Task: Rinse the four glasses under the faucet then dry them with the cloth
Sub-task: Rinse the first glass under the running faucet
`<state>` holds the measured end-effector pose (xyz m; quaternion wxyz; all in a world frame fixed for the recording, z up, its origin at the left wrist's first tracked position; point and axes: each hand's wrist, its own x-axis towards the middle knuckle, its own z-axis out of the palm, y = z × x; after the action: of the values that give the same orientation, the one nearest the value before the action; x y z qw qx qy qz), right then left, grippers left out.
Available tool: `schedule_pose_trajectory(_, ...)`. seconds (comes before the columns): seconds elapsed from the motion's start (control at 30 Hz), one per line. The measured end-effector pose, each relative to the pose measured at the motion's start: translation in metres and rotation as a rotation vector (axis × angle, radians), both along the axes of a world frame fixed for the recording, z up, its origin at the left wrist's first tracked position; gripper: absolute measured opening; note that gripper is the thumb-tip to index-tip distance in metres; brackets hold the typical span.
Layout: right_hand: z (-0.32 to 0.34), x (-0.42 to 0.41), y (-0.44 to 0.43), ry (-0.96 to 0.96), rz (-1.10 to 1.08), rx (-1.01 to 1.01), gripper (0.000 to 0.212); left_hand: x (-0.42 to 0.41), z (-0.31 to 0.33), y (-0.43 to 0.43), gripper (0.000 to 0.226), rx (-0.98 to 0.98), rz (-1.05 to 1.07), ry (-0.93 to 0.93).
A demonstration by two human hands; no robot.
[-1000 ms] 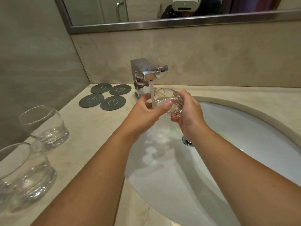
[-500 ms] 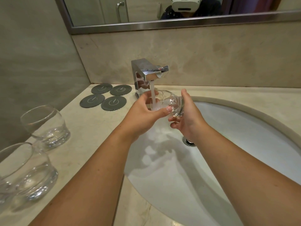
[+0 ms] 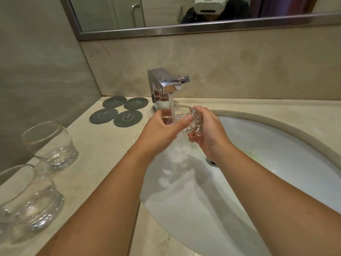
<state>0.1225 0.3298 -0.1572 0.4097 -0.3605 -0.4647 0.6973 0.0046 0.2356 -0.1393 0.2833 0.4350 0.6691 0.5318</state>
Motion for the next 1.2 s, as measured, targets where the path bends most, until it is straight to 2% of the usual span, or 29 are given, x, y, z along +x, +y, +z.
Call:
schedule_pose_trajectory(0.17, -0.0028, 0.0038, 0.0026, -0.092, 0.048, -0.07, 0.054, -0.0011, 0.0019, -0.0035, 0.066, 0.03, -0.025, 0.087)
schedule_pose_trajectory(0.3, -0.0007, 0.0043, 0.0011, -0.002, 0.028, -0.125, 0.041, -0.0025, 0.0009, -0.0034, 0.072, 0.041, -0.077, 0.083)
schedule_pose_trajectory(0.5, -0.0029, 0.0001, 0.0021, -0.016, -0.058, 0.002, 0.024, -0.0013, -0.0019, 0.0001, 0.099, 0.023, -0.07, -0.031)
schedule_pose_trajectory(0.73, -0.0025, 0.0003, 0.0029, 0.01, -0.073, 0.035, 0.021, -0.0002, -0.0013, -0.0004, 0.075, 0.001, -0.022, -0.063)
schedule_pose_trajectory(0.83, -0.0026, 0.0019, 0.0029, -0.046, -0.029, -0.023, 0.041, -0.0019, -0.0014, -0.0006, 0.087, 0.028, -0.021, 0.012)
schedule_pose_trajectory(0.93, -0.0022, 0.0035, 0.0015, -0.048, 0.015, -0.093, 0.054, -0.0033, -0.0034, -0.0007, 0.084, 0.043, -0.059, 0.034)
schedule_pose_trajectory(1.2, -0.0008, 0.0014, -0.0005, 0.005, -0.075, 0.025, 0.026, -0.0008, -0.0028, 0.001, 0.093, 0.005, -0.095, -0.11)
